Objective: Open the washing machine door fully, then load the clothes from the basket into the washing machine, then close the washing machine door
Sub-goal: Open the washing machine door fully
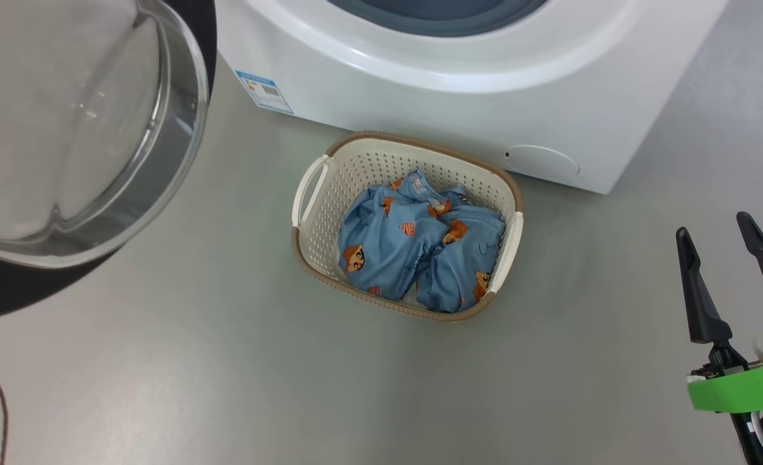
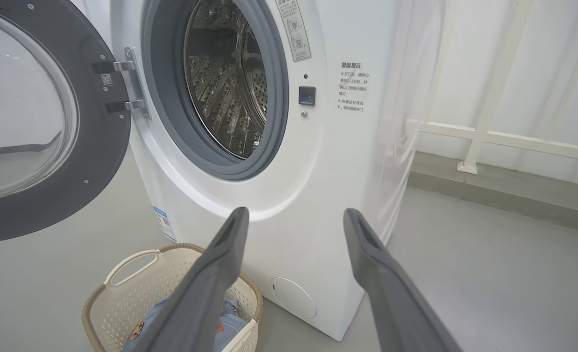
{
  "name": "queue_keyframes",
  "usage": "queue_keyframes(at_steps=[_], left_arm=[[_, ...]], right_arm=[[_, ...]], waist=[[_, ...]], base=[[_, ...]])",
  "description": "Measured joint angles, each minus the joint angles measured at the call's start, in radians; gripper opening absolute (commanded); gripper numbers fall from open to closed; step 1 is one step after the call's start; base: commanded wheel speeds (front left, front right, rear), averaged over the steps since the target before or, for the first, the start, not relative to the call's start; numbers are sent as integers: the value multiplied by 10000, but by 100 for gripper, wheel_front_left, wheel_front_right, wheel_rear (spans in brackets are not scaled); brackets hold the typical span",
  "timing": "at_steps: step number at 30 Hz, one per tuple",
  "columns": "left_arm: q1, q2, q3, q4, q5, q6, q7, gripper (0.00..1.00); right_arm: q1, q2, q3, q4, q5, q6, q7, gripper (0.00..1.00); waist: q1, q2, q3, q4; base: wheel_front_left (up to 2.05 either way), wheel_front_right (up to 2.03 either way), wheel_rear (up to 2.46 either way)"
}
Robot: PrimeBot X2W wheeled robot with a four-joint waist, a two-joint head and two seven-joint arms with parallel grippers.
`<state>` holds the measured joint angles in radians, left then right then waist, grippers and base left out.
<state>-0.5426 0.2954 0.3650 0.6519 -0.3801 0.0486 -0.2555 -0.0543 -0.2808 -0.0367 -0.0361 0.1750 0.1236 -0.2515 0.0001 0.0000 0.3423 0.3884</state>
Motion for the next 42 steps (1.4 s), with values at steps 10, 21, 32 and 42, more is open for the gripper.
queue_keyframes(at_steps=[10, 21, 32, 42], left_arm=[[-906, 23, 1210, 846, 1060, -305, -12, 0], [-1471, 15, 1799, 1302, 1891, -387, -12, 0], [-1773, 8, 2132, 1542, 2362, -518, -10, 0], [-1520, -219, 2167, 1379, 2472, -1388, -10, 0]], right_arm=[[-438, -77, 63, -69, 0, 0, -12, 100], [-462, -324, 65, -94, -2, 0, -12, 100], [-663, -382, 207, -104, -2, 0, -12, 100], [-574, -107, 288, 88, 0, 0, -12, 100]], waist=[[0, 0, 556, -5], [0, 0, 963, -27], [0, 0, 967, -60], [-1, 0, 304, -82]], base=[[0, 0, 0], [0, 0, 0], [0, 0, 0], [0, 0, 0]])
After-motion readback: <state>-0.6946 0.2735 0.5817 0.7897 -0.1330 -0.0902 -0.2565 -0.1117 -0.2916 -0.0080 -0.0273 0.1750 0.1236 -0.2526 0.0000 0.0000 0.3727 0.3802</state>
